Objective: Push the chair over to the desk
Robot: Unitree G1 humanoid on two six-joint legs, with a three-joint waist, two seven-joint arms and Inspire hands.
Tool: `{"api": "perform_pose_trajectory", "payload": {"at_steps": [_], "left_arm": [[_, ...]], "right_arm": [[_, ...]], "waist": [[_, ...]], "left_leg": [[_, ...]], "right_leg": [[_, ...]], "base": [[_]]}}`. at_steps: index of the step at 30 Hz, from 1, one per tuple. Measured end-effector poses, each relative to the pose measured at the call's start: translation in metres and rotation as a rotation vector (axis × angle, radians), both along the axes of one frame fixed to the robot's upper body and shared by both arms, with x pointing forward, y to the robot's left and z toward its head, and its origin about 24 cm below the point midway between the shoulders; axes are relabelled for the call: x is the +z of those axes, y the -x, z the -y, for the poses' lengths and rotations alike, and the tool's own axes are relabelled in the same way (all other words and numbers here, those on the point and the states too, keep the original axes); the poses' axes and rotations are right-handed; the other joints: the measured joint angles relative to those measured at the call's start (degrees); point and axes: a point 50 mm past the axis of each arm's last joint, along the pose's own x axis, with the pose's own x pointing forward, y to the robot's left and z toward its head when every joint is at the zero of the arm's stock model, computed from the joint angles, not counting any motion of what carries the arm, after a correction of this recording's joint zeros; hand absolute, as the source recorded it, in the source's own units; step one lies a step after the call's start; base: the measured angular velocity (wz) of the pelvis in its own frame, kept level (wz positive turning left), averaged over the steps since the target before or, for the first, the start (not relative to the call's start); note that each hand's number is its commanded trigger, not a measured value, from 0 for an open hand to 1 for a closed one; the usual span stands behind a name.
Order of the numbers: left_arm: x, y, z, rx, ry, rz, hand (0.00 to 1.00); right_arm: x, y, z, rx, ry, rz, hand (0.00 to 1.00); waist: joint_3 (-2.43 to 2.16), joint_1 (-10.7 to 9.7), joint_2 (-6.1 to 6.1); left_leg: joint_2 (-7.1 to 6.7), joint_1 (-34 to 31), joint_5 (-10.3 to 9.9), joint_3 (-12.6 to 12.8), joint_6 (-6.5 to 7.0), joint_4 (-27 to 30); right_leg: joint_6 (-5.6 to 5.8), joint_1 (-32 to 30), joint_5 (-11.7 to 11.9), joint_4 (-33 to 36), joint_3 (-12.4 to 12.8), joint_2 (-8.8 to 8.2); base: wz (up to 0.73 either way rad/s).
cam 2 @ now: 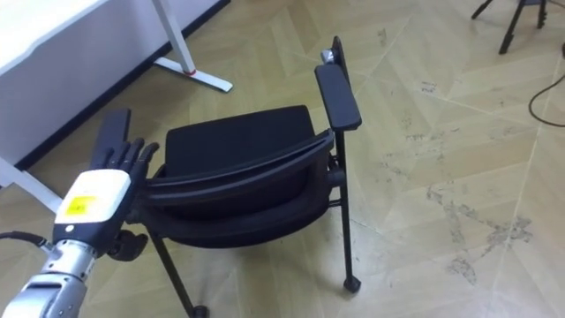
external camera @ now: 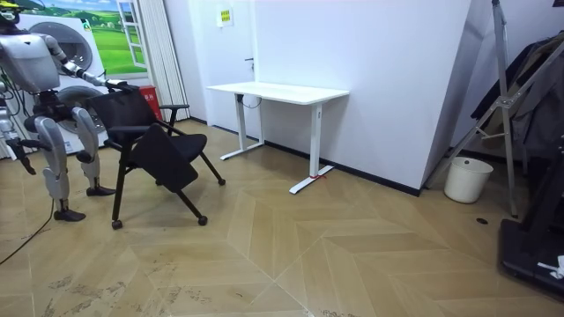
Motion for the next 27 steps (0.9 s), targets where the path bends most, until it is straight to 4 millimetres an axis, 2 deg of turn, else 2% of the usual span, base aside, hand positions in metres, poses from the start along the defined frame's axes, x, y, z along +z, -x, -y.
{"api": "perform_pose_trajectory", "payload": {"at_steps": [3, 11, 16, 19, 21, 22, 23, 27], "left_arm": [[0.000, 0.000, 0.000, 0.005, -0.002, -0.001, 0.00], [0.003, -0.005, -0.002, 0.023, -0.013, -0.004, 0.00], [0.011, -0.016, 0.001, 0.011, -0.004, 0.038, 0.00], [0.012, -0.017, 0.001, 0.012, 0.011, 0.040, 0.00], [0.013, -0.019, 0.003, 0.005, 0.015, 0.045, 0.52], [0.014, -0.021, 0.004, -0.001, 0.014, 0.046, 0.64], [0.014, -0.021, 0.004, -0.002, 0.014, 0.044, 1.00], [0.012, -0.020, 0.004, -0.004, 0.013, 0.022, 1.00]], "right_arm": [[0.000, 0.000, 0.000, -0.001, -0.001, -0.002, 0.00], [0.000, 0.001, 0.001, -0.010, 0.010, -0.008, 0.00], [0.000, 0.001, 0.001, -0.031, 0.016, -0.005, 0.00], [0.001, -0.002, 0.002, -0.044, 0.017, 0.007, 0.00], [0.001, 0.000, 0.003, -0.052, 0.016, 0.004, 0.00], [0.001, 0.001, 0.003, -0.058, 0.017, 0.002, 0.00], [0.001, 0.002, 0.003, -0.061, 0.017, 0.001, 0.00], [0.000, 0.007, 0.003, -0.072, 0.016, -0.012, 0.00]], "waist": [[-0.23, -0.10, 0.35], [-0.39, -0.57, 0.84], [-0.56, -1.61, 1.31], [-0.55, -3.04, 1.47], [-0.48, -3.71, 1.62], [-0.39, -3.99, 1.74], [-0.31, -4.11, 1.81], [-0.01, -4.46, 2.06]], "left_leg": [[0.00, 0.00, 0.00, 0.00, 0.00, 0.00], [0.01, -0.08, 0.00, 0.04, 0.00, 0.01], [0.01, -0.13, 0.00, 0.02, 0.00, 0.01], [0.00, -0.09, 0.00, -0.01, 0.00, 0.01], [0.00, 0.06, 0.00, -0.02, 0.00, 0.01], [0.00, 0.07, 0.00, -0.01, 0.00, -0.02], [0.00, 0.06, 0.00, -0.01, 0.00, -0.03], [0.01, 0.05, 0.00, 0.01, 0.00, -0.03]], "right_leg": [[0.00, 0.00, 0.00, -0.01, 0.00, 0.00], [-0.02, -0.06, 0.01, 0.04, -0.03, 0.00], [-0.02, -0.10, 0.01, 0.02, -0.02, 0.00], [-0.02, -0.10, 0.01, 0.05, 0.09, 0.00], [-0.05, -0.09, 0.03, 0.07, 0.47, 0.04], [-0.06, -0.09, 0.04, 0.11, 0.47, 0.04], [-0.06, -0.10, 0.04, 0.14, 0.48, 0.04], [-0.08, -0.26, 0.07, 0.22, 0.55, 0.06]], "base": [[0.00], [0.00], [0.01], [-0.01], [-0.07], [-0.03], [0.00], [0.00]]}}
